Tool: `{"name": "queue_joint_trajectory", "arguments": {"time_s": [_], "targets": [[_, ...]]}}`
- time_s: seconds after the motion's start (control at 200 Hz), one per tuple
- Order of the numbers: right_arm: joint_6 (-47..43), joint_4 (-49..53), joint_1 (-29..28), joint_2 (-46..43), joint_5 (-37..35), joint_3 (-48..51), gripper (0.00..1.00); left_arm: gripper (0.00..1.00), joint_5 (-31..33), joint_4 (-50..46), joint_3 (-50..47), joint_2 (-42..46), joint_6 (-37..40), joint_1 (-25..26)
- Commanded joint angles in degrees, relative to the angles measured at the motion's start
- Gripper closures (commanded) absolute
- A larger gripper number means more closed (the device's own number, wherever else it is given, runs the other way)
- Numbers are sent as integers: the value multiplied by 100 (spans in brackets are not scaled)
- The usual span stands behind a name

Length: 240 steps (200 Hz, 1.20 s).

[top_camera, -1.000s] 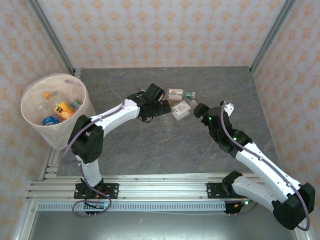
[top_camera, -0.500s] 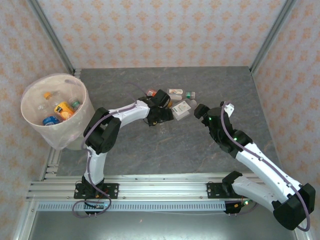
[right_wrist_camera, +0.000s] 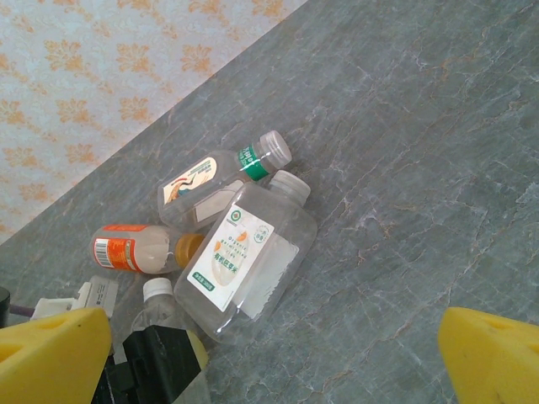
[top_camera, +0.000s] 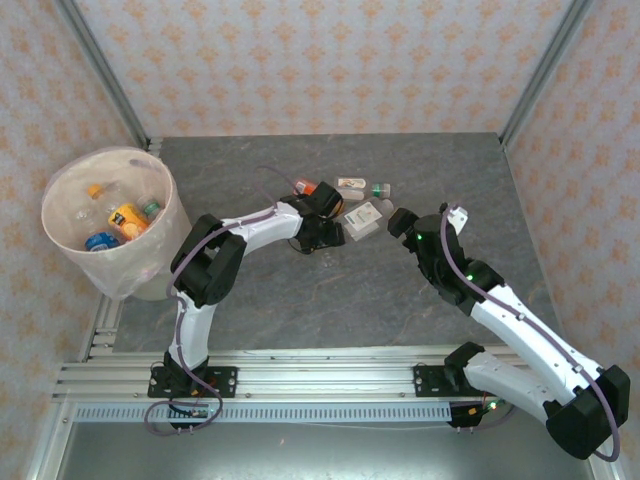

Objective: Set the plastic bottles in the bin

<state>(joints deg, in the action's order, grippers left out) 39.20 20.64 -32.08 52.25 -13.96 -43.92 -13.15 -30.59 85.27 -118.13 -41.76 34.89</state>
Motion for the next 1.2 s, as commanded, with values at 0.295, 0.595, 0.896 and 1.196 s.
{"name": "queue_joint_trajectory", "arguments": {"time_s": [0.295,0.595,0.896,1.196], "targets": [[83,-42,23,131,-42,-90,0,47,598,-234,-248,638,308,35],[97,-157,23,320,29,-154,0,48,930,-57,-497,1357,395,9],[72,-270,20,325,57,-157,0,50,1363,-18,-658,2225,422,-66],[66,-306,23,339,42,-161,0,51,1848,-267,-784,3511,592,-432]]}}
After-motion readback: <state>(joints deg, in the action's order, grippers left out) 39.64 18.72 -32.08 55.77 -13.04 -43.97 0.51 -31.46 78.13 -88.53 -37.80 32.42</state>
